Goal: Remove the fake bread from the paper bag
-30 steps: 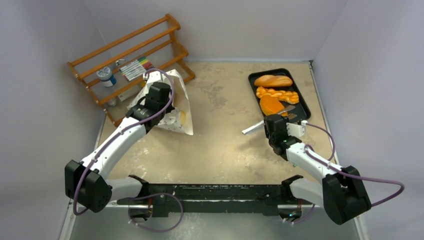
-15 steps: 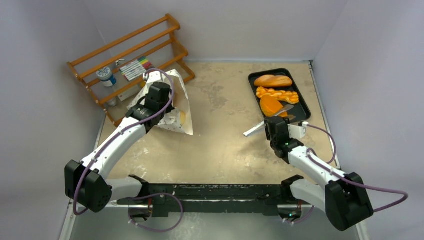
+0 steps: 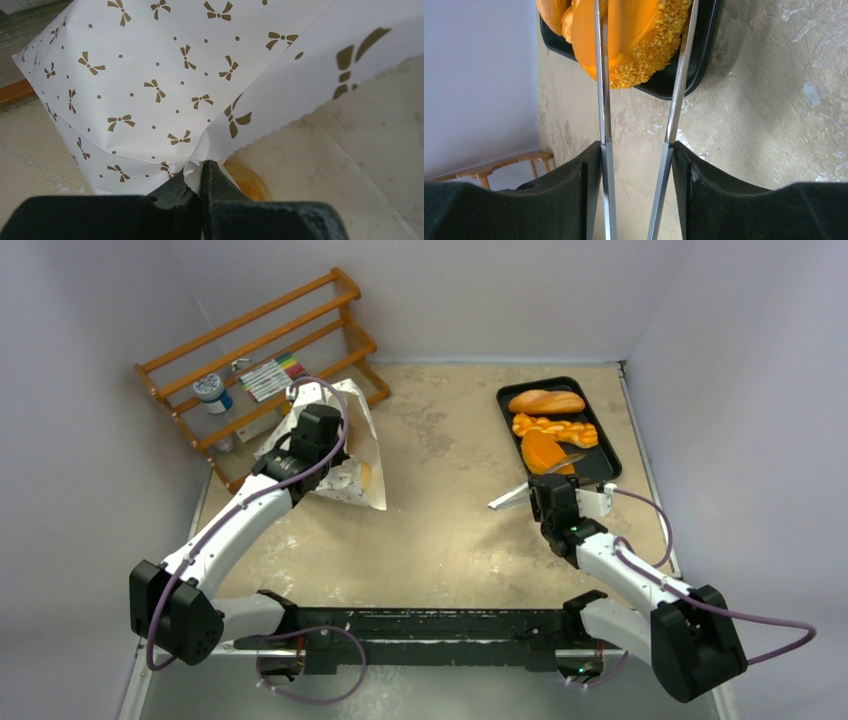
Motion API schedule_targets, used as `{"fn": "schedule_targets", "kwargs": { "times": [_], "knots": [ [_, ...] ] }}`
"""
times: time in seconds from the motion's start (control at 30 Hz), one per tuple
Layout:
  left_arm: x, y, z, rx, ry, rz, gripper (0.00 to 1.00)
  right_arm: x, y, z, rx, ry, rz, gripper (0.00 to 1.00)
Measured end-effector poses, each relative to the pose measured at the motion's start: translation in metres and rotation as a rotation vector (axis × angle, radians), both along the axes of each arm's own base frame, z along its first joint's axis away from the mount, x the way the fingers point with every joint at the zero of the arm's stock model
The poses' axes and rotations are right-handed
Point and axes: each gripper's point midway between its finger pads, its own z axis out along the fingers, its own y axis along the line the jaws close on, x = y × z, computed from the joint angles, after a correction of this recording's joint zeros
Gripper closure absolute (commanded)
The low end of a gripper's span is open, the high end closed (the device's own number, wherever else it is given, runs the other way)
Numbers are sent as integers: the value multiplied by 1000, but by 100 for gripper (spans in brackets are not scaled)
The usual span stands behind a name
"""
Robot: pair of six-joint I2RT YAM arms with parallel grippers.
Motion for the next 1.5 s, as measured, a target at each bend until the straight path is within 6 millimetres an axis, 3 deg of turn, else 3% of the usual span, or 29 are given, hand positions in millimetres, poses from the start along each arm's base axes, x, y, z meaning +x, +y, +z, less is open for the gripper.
{"fn": "schedule_targets", "kwargs": {
  "times": [0.3,0.77,1.23,1.4,1.5],
  "knots": [
    [0,0,1,-1,-2,0,100,-2,-1,8,5,-28,4,44],
    [-1,0,0,0,0,0,100,-6,-2,4,-1,-22,14,45],
    [-3,2,1,-3,-7,0,100,-10,17,-28,18,79,104,45],
    [-5,2,-3,1,2,0,100,-10,18,-47,0,133,104,55],
    [-5,2,-3,2,2,1,100,-9,18,-54,-6,148,104,67]
  ]
}}
